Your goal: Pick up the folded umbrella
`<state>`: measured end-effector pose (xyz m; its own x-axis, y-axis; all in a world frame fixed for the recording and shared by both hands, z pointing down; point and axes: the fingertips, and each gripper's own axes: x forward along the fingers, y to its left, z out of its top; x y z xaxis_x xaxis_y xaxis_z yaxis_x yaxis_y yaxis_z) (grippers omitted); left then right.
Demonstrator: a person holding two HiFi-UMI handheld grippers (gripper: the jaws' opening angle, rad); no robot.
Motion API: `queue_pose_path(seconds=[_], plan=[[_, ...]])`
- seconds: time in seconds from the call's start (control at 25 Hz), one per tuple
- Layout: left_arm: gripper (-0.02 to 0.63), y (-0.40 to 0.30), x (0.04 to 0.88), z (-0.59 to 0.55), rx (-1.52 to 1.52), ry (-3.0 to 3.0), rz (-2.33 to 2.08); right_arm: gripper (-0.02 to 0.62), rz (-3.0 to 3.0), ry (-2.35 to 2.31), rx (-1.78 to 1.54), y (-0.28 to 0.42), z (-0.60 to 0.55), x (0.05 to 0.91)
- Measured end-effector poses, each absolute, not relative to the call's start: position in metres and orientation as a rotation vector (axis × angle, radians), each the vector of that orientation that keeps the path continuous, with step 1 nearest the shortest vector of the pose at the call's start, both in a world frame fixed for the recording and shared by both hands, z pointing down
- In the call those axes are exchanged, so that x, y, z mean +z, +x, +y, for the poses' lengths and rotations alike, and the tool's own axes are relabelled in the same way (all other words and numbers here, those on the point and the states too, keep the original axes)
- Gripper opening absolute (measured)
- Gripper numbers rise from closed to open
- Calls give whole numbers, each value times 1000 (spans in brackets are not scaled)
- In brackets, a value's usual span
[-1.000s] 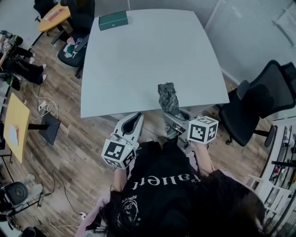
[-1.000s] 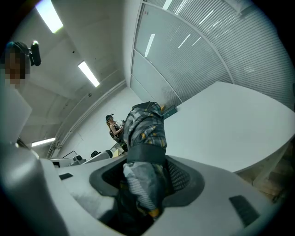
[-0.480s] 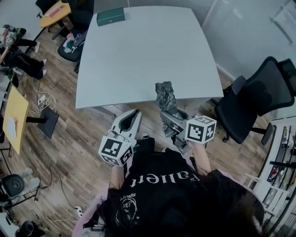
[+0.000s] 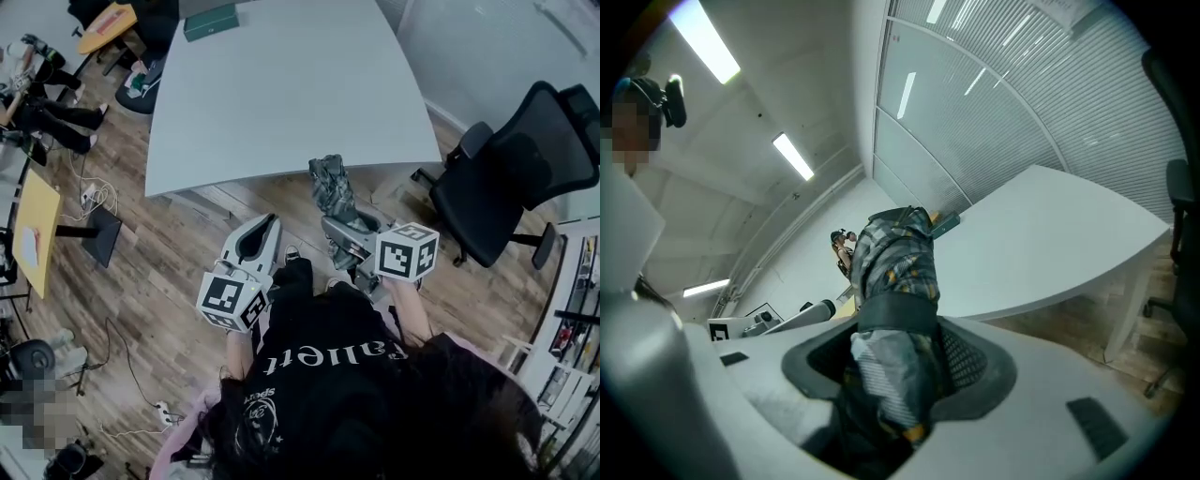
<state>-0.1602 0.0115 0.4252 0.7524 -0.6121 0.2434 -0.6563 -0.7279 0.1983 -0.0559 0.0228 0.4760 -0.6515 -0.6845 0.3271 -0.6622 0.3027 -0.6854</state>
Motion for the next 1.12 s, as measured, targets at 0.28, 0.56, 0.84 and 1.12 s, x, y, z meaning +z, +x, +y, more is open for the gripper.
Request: queue_pose_path(seconds=[0.28, 0.56, 0.84, 1.12], plan=[[38, -157, 425, 19, 231, 2663, -1037, 233, 2549, -1251, -1308, -56, 27, 476], [37, -151, 422, 26, 225, 2667, -1051, 233, 2580, -1245, -1295, -52, 33, 475], [37, -138, 421, 48, 230, 2695, -1032, 233, 2561, -1246, -1274, -40, 58, 474], [37, -143, 422, 39, 233, 2691, -1028, 233, 2561, -1252, -1287, -46, 50, 476]])
